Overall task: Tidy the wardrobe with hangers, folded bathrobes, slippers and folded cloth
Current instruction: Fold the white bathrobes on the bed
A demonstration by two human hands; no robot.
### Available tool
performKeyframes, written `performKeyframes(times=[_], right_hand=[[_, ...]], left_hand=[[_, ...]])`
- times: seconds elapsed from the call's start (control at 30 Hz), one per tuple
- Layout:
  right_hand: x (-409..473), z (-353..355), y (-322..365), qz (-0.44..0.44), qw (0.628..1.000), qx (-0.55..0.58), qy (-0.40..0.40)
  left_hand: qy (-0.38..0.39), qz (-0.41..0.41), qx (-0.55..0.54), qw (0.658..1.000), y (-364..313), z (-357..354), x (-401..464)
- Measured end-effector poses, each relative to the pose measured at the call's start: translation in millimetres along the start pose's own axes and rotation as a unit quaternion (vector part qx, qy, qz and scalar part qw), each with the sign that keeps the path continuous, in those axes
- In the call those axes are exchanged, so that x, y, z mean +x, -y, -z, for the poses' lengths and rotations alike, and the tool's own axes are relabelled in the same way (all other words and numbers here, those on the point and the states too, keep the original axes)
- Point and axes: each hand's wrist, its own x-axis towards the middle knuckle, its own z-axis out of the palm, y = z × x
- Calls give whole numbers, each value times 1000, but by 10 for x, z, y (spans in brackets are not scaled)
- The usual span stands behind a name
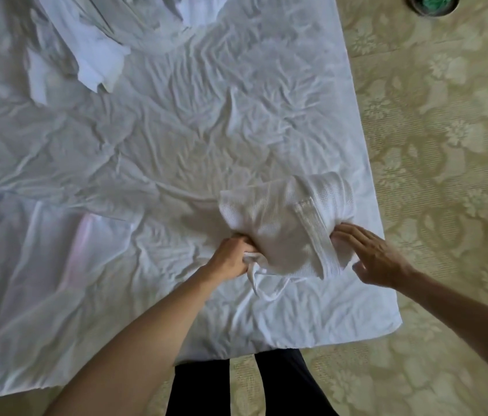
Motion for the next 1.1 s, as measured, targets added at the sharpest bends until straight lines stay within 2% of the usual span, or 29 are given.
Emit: performKeyframes(times=[0.07,0.13,0.2,0.3,0.33,0.4,0.43,0.5,0.57,0.6,0.73,0.9,0.97,1.1], right_hand=[[23,122,98,-54,995,81,-9],[184,277,221,-183,961,201,-52],[427,322,285,-312,899,288,-108],[729,248,244,-427,857,218,-188],[791,224,203,-467,843,207,-169],[865,196,116,-528,806,259,-64],[881,178,72,-528,795,299,0],[886,125,-26,-483,798,348,93],[886,74,-87,-437,808,375,128],[894,52,-85,-424,802,398,134],[862,-87,-75,-416,755,491,124],[922,-251,346,-404,720,549,128],[1127,-215,670,-397,728,543,130],[1725,137,1538,-345,770,514,152]], left_hand=[[12,63,-100,993,-82,59,-64],[31,162,-237,957,-183,151,-67],[-36,223,-307,924,-222,199,25],[-182,295,-269,899,-321,273,127],[-196,321,-260,889,-345,282,161],[-177,357,-281,873,-322,271,269],[-179,361,-289,869,-257,248,336],[-178,347,-290,874,-169,226,418],[-160,316,-302,885,-173,233,444],[-145,308,-331,880,-166,229,468],[-90,295,-473,825,-183,217,460],[-98,293,-499,810,-161,471,71],[-120,293,-512,799,-34,723,-242],[-195,300,-531,768,307,1289,-1082]])
